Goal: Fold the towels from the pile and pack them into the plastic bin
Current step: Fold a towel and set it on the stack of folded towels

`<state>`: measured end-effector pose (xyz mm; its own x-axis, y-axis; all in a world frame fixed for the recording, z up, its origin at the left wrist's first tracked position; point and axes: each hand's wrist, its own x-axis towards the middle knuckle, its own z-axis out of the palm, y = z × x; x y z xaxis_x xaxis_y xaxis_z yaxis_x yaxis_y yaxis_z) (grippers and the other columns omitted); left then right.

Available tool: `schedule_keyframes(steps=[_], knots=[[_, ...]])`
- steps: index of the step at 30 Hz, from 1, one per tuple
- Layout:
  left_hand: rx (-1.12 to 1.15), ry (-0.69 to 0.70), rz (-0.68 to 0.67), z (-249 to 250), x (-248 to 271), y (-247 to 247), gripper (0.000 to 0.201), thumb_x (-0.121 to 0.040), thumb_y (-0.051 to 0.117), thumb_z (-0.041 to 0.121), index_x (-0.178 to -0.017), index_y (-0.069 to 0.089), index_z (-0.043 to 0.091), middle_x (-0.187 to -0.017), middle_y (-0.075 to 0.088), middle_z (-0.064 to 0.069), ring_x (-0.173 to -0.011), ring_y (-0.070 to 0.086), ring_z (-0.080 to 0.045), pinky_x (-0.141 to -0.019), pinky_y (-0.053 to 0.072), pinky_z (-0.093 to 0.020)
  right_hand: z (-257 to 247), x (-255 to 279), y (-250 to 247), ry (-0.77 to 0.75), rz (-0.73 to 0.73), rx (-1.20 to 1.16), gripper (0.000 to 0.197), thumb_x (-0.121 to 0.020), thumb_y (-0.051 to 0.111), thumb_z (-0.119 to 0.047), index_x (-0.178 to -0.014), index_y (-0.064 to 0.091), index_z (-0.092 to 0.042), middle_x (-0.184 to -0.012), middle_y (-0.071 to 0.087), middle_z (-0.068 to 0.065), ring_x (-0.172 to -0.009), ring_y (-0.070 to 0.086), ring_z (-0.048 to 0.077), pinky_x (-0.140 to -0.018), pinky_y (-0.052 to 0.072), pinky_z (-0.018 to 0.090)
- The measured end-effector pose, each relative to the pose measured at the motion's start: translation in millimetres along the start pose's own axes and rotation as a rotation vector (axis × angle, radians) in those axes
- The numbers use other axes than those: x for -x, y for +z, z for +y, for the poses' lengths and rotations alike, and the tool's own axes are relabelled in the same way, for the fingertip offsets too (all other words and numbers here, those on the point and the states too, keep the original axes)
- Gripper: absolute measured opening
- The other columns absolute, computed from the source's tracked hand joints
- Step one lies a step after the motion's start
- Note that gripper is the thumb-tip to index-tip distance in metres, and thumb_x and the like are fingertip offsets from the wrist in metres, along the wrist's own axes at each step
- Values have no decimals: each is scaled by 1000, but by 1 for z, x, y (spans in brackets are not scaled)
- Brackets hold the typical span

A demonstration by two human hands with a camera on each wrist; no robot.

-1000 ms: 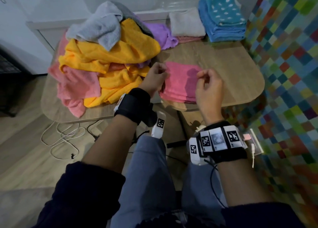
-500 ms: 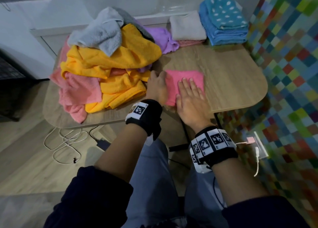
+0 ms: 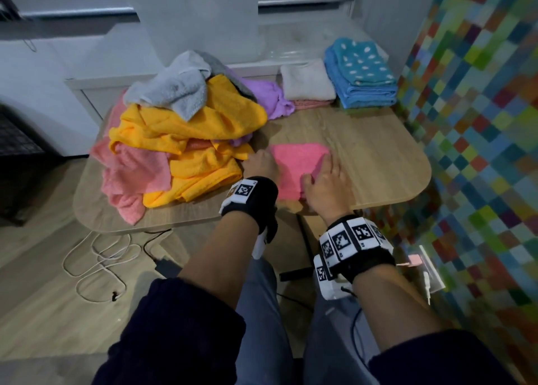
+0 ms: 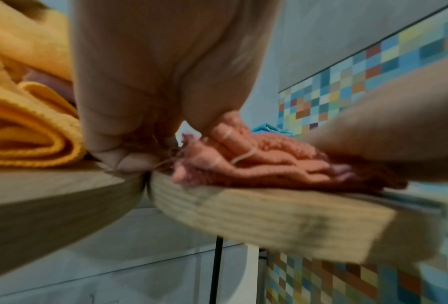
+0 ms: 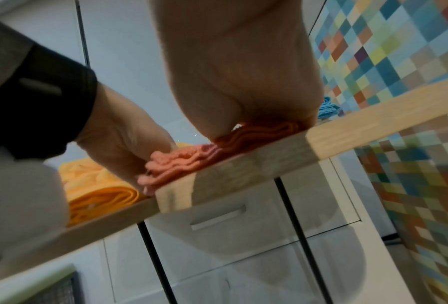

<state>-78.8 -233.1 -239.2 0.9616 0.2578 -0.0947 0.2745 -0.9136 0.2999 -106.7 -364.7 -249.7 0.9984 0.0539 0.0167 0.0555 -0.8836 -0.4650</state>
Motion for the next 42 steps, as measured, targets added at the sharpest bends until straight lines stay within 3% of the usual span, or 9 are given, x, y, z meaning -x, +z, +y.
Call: schedule_keyframes(steps=[3, 7, 11, 18, 23, 27, 36, 39, 42], knots=[[36, -9, 35, -3, 4, 0, 38, -95, 45, 25, -123, 42, 1, -129, 46, -21, -122, 42, -40, -97, 34, -43, -8, -11, -18, 111, -3, -25, 81, -83, 63, -43, -142, 28, 0, -142, 38, 19, -132, 34, 32, -108, 28, 39], [526, 201, 111, -5, 0, -16, 20, -89, 51, 5, -96, 32, 7, -101, 55, -29, -94, 55, -39, -75, 37, -39, -14, -36, -37, 204, -162, -319, 41, -69, 78, -22, -105, 63, -7, -107, 65, 11, -99, 61, 27, -89, 51, 36], [825, 342, 261, -1, -20, -30, 27, -82, 43, -11, -86, 31, 14, -72, 35, 4, -67, 36, -18, -68, 30, -29, -19, -63, -45, 280, -219, -700, 43, -63, 80, -1, -101, 63, -6, -101, 66, 12, -95, 64, 29, -85, 54, 41], [1021, 344, 285, 25, -73, -71, 37, -77, 35, -17, -75, 65, 6, -68, 56, 5, -51, 50, 12, -56, 34, -2, -37, -126, -86, 219, -175, -1241, 44, -82, 69, -9, -122, 53, 0, -112, 65, 16, -95, 64, 28, -87, 52, 45], [1133, 315, 305, 43, -127, -93, 30, -92, 41, -8, -112, 63, -6, -107, 61, -3, -70, 54, 14, -64, 40, -2, -53, -188, -101, 67, 199, -914, 7, -90, 58, -10, -93, 54, -14, -98, 59, 10, -84, 59, 21, -66, 50, 27], [1225, 249, 221, 53, -173, -88, 35, -88, 48, -9, -122, 56, -4, -117, 60, -18, -96, 54, -15, -72, 49, -9, -53, -230, -96, -17, 320, -673, 22, -92, 54, -8, -113, 49, -3, -103, 53, 7, -89, 49, 13, -54, 36, 5], [1025, 97, 151, 57, -220, -41, 43, -86, 44, -10, -127, 54, -1, -115, 61, -13, -82, 66, -5, -63, 48, -11, -47, -251, -58, -432, 416, 7, 35, -88, 38, 7, -118, 55, -2, -124, 52, 14, -118, 42, 28, -99, 33, 33], [994, 149, 296, 64, -227, -45, 45, -80, 41, -11, -118, 62, 4, -112, 65, -16, -83, 60, -15, -58, 46, -6, -42, -260, -39, -419, 256, 89, 33, -89, 39, 2, -117, 56, 2, -124, 54, 19, -120, 43, 32, -106, 31, 37], [886, 146, 254, 65, -230, -38, 44, -80, 40, -11, -114, 64, 4, -114, 66, -14, -99, 61, -19, -83, 49, -17, -38, -270, -25, -347, -12, 227, 49, -95, 35, -11, -143, 30, 0, -151, 28, 19, -143, 18, 31, -119, 6, 40]])
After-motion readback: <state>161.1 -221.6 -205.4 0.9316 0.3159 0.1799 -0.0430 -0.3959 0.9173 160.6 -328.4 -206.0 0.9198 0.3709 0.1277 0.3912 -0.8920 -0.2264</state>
